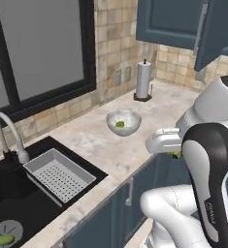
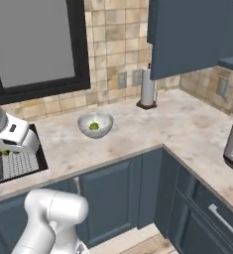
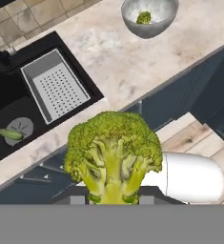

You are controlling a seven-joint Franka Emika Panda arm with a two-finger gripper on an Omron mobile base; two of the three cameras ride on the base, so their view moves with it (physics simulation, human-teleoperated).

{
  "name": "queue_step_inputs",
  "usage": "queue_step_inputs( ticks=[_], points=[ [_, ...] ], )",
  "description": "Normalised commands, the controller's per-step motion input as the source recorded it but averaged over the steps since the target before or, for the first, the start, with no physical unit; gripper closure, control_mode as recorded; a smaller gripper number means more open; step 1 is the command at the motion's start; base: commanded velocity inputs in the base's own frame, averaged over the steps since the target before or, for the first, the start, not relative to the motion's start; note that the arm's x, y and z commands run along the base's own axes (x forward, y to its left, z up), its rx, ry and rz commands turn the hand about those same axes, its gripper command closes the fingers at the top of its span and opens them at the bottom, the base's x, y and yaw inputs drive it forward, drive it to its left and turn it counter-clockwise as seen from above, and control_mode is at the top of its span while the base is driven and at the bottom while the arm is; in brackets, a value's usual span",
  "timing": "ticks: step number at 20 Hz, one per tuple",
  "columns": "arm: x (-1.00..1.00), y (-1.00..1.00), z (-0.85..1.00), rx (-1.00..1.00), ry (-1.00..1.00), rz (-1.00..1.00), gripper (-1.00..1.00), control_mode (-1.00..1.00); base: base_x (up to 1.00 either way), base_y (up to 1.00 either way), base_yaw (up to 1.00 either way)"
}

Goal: Pick the broccolis from the cabinet and place them in one bowl. Pick the cucumber from the sink and place it in the other bowl.

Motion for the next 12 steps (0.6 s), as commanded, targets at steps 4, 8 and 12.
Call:
queue_step_inputs(
  ticks=[4,8,12],
  points=[
    [0.00,0.00,0.00,0.00,0.00,0.00,1.00,1.00,0.16,-0.51,0.57],
    [0.00,0.00,0.00,0.00,0.00,0.00,1.00,1.00,0.35,-0.46,0.45],
    [0.00,0.00,0.00,0.00,0.00,0.00,1.00,1.00,0.74,-0.14,0.30]
  ],
)
